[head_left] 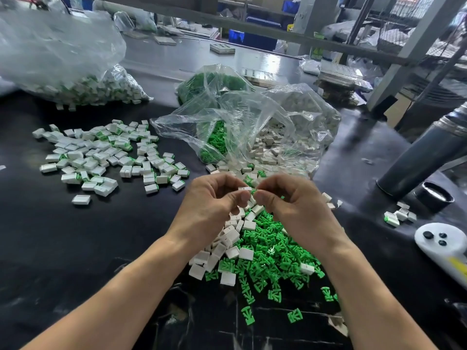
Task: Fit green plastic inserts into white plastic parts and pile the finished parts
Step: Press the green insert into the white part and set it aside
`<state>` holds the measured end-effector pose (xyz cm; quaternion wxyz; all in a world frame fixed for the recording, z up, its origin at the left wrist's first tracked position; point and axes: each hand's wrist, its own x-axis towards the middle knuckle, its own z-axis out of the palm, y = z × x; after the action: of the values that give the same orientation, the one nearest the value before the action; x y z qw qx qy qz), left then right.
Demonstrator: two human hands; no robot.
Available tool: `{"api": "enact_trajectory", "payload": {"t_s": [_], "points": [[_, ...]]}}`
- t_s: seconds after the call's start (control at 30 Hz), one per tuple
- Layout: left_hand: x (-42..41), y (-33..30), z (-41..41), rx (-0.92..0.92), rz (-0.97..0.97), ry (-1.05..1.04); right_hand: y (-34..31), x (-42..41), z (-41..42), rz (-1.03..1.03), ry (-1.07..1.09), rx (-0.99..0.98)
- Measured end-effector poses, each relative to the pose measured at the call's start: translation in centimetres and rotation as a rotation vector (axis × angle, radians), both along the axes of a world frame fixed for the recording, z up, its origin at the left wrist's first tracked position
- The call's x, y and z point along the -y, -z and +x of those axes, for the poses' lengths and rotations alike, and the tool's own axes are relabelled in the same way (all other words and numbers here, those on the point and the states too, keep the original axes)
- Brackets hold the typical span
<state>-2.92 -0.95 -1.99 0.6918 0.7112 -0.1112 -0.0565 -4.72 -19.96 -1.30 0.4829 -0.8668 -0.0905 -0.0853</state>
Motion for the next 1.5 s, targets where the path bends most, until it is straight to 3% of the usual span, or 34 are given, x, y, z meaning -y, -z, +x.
{"api": "enact_trajectory", "payload": {"t_s": [0.23, 0.73, 1.03, 1.27, 1.37, 1.5], "points": [[0.4, 0.4, -0.3, 0.028, -0.024, -0.036, 1.1, -1.0, -1.0, 0.092, 0.027, 0.103], [0.4, -0.1, -0.5, 0.062, -0.024, 0.025, 2.2, -0.7, -1.0, 0.306, 0.074, 0.06], [0.0, 0.0, -0.1, 0.133, 0.082, 0.013, 2.0, -0.8, -1.2, 0.335, 0.076, 0.025], [0.0, 0.4, -0.4, 0.432, 0.375, -0.079, 1.6, -0.9, -1.4, 0.373, 0.068, -0.064], [0.3, 0.5, -0.5, 0.421, 0.337, -0.121, 1.2, -1.2, -1.6, 0.49, 0.053, -0.093], [1.1, 0.2, -0.8, 0.255, 0.151, -0.063, 0.9, -2.0, -1.8, 0.542, 0.072, -0.154]]}}
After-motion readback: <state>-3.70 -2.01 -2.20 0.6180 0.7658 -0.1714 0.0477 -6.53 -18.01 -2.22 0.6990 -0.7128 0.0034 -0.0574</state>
